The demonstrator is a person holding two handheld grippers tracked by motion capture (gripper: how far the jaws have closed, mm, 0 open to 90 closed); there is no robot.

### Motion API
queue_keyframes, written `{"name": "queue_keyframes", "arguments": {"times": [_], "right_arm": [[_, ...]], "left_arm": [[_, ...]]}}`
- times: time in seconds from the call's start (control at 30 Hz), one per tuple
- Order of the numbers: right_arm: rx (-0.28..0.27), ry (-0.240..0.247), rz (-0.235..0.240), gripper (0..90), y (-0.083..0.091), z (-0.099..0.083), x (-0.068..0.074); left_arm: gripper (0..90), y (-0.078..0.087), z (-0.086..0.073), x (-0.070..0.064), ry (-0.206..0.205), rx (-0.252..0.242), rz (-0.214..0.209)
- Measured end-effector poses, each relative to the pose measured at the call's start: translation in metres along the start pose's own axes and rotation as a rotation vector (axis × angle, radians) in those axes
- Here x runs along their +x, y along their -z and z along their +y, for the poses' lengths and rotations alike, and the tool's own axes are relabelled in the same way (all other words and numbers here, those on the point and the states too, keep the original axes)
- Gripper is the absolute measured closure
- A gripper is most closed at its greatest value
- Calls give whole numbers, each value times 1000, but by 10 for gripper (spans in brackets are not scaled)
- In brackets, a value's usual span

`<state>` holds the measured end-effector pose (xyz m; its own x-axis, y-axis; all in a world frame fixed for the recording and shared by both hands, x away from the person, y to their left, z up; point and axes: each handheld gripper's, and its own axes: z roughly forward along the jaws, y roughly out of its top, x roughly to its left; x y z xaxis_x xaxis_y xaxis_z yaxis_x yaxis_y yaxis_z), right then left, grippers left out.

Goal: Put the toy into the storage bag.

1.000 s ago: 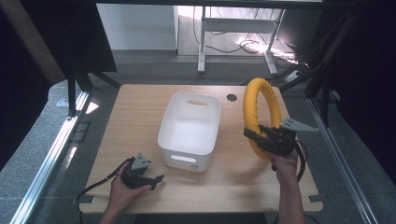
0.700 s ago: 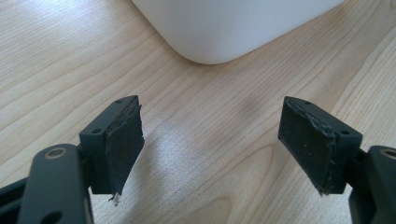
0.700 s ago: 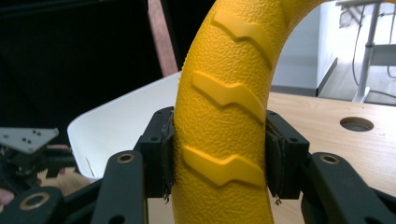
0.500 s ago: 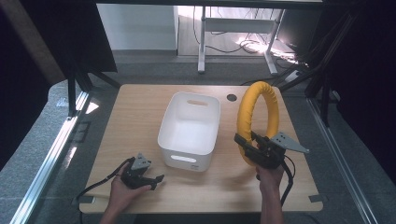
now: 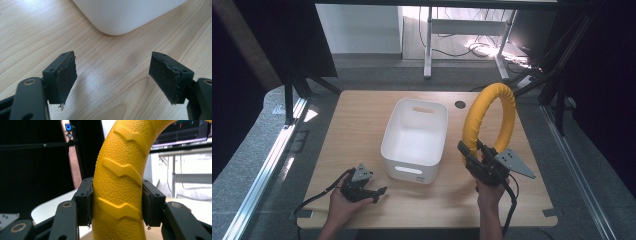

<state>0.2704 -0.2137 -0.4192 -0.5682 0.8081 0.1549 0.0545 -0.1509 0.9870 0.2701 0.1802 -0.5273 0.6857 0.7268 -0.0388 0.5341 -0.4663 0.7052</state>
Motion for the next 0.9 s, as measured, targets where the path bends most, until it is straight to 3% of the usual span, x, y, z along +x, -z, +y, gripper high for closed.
{"name": "queue_keyframes", "arguments": {"times": [0.37, 0.5, 0.53, 0.57, 0.73, 0.9], "right_arm": [[-72, 50, -2, 510, -13, 13, 30], [-116, 126, -37, 509, -16, 24, 46], [-126, 170, -43, 509, -19, 30, 55], [-126, 170, -43, 509, -19, 30, 55], [-151, 228, 12, 509, -34, 41, 79], [-163, 239, 40, 509, -46, 43, 92]], "left_arm": [[219, 2, 0, 1, -1, -1, 7], [218, 4, 1, 3, 8, -4, 5], [218, 5, 2, 4, 13, -5, 3], [218, 6, 2, 4, 17, -6, 1], [220, 13, 5, 9, 48, -20, -12], [221, 19, 8, 14, 81, -22, -32]]}}
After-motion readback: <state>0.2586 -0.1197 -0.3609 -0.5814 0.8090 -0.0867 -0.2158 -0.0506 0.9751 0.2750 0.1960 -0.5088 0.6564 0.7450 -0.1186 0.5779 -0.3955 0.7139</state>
